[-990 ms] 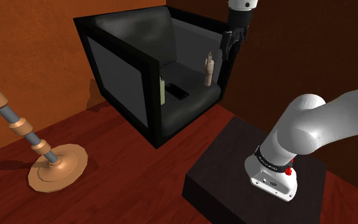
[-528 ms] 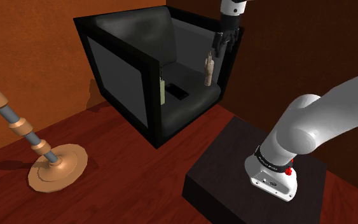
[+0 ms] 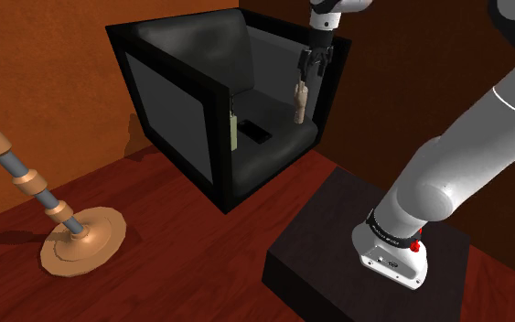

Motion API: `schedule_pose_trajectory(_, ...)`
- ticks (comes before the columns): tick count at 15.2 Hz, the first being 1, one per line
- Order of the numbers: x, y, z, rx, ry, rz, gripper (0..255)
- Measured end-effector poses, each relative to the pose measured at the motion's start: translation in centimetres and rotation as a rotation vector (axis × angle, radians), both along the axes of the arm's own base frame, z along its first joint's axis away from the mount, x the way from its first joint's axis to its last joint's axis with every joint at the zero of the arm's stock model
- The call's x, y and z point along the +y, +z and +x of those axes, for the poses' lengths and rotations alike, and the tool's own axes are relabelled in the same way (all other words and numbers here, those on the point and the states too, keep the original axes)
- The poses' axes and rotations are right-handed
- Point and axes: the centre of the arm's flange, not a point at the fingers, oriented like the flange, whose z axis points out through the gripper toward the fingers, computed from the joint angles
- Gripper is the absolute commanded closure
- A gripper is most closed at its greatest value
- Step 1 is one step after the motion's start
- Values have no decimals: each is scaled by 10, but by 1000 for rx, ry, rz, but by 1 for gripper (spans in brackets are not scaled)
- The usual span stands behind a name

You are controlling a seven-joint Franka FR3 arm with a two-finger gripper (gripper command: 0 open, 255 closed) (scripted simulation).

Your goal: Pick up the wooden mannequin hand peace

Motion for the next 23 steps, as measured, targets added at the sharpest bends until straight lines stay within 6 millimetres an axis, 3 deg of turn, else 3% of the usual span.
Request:
schedule_pose_trajectory(17,-169,-95,123,-30,-111,82,0)
schedule_pose_trajectory(23,-178,-125,129,-32,-116,88,0)
